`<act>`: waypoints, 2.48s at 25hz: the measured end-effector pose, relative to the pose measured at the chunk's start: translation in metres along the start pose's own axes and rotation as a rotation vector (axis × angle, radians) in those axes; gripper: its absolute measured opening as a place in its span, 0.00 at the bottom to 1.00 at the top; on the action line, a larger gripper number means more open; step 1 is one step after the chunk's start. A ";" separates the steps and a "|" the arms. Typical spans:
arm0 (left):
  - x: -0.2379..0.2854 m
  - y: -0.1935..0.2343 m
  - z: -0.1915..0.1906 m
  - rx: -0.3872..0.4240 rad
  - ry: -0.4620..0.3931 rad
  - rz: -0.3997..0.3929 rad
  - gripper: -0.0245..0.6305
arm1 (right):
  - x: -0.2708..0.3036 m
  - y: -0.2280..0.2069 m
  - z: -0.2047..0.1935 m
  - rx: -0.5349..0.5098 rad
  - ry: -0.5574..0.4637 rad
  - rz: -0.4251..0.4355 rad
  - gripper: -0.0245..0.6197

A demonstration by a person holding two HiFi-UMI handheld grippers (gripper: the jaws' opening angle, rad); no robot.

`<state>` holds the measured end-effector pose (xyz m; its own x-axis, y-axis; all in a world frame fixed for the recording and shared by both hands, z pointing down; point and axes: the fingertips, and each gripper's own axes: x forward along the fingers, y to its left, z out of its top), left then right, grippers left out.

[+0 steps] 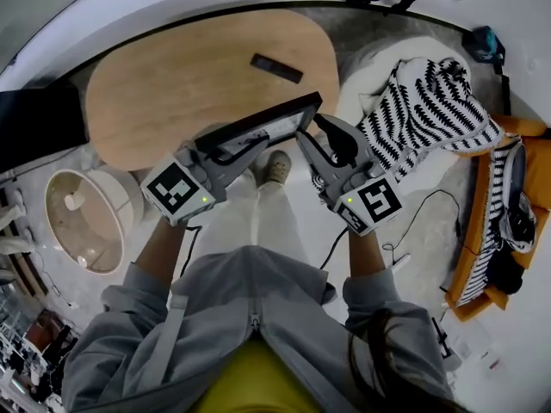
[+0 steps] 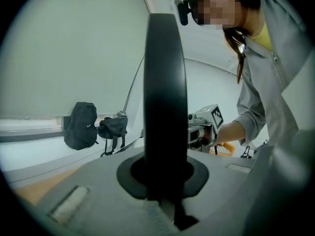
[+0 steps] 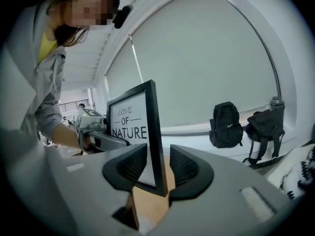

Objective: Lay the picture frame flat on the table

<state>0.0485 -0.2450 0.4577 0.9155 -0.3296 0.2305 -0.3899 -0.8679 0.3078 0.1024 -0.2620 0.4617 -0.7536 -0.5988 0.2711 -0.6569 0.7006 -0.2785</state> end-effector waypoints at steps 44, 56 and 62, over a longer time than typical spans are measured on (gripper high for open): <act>0.017 0.098 -0.267 -0.436 0.262 0.205 0.22 | 0.043 -0.057 -0.250 0.349 0.197 -0.056 0.15; 0.045 0.143 -0.357 -0.626 0.389 0.271 0.22 | 0.090 -0.107 -0.346 0.547 0.411 -0.092 0.15; 0.059 0.156 -0.380 -0.704 0.423 0.280 0.22 | 0.101 -0.128 -0.368 0.608 0.499 -0.111 0.15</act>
<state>0.0041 -0.2591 0.8702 0.7176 -0.2092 0.6643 -0.6938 -0.2973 0.6559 0.1185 -0.2694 0.8634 -0.6781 -0.3070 0.6678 -0.7335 0.2261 -0.6409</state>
